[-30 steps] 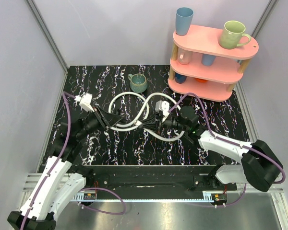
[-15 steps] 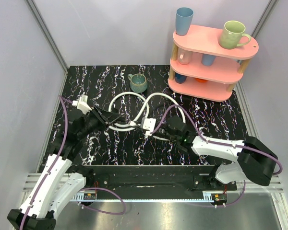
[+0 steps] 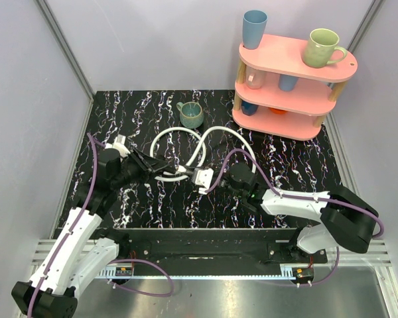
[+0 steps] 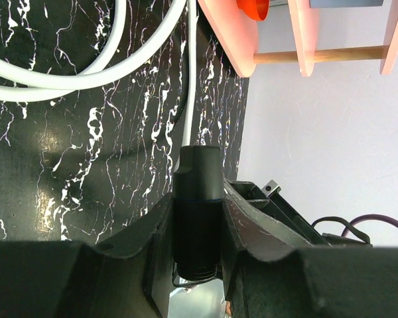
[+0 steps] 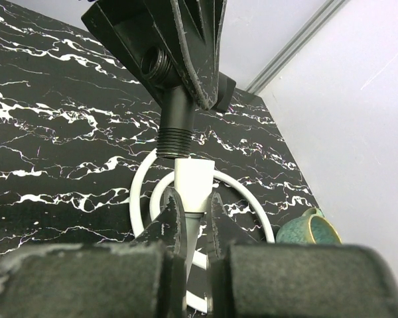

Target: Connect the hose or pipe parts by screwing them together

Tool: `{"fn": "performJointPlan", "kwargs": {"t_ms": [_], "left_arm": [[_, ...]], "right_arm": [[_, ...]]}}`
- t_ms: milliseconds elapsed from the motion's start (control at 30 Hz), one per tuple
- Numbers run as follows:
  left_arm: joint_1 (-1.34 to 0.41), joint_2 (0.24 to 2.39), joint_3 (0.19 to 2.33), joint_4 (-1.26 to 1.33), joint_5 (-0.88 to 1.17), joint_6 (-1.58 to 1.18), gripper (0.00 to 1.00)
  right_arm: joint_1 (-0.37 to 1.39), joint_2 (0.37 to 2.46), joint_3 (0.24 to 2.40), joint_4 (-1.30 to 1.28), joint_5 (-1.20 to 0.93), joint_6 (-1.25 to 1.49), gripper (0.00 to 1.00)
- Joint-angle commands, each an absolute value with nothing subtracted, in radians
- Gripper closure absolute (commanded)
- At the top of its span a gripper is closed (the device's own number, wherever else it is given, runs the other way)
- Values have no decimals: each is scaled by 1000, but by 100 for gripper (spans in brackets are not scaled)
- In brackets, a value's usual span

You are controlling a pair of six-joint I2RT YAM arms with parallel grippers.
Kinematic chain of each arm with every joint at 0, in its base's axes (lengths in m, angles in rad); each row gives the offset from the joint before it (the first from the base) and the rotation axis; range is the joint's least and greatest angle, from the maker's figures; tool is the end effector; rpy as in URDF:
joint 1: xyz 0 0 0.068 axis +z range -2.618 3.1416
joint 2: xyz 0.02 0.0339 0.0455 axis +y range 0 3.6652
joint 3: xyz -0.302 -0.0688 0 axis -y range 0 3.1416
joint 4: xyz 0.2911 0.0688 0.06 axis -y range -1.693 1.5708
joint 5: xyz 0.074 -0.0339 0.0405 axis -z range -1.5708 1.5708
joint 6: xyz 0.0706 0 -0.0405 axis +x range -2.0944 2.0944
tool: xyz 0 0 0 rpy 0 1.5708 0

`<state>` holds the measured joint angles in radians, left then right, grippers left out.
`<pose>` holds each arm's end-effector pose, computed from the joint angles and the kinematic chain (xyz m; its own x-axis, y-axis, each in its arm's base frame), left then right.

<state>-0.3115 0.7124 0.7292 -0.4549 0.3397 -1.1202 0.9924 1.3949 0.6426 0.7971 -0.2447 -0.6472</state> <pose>0.1915 -0.0864 0.3162 -0.6945 -0.6680 -0.2671 -0.1126 0.4676 -0.8767 0.1841 0.3133 0.2621 0.5891 -0.1677 -0.7904 -0.7389 0.2841 -0.6110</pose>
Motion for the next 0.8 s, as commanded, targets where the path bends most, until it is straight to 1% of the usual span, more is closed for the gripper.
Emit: {"fn": "performJointPlan", "kwargs": {"t_ms": [0,767], "left_arm": [[-311,690,781,-436,361,-1140,100],[-311,741,769,-370,382,-1138,100]], "right_arm": [[1006,1394,634,913,-233,-672,100],[1012,1431,614,977,-258,-621,100]]}}
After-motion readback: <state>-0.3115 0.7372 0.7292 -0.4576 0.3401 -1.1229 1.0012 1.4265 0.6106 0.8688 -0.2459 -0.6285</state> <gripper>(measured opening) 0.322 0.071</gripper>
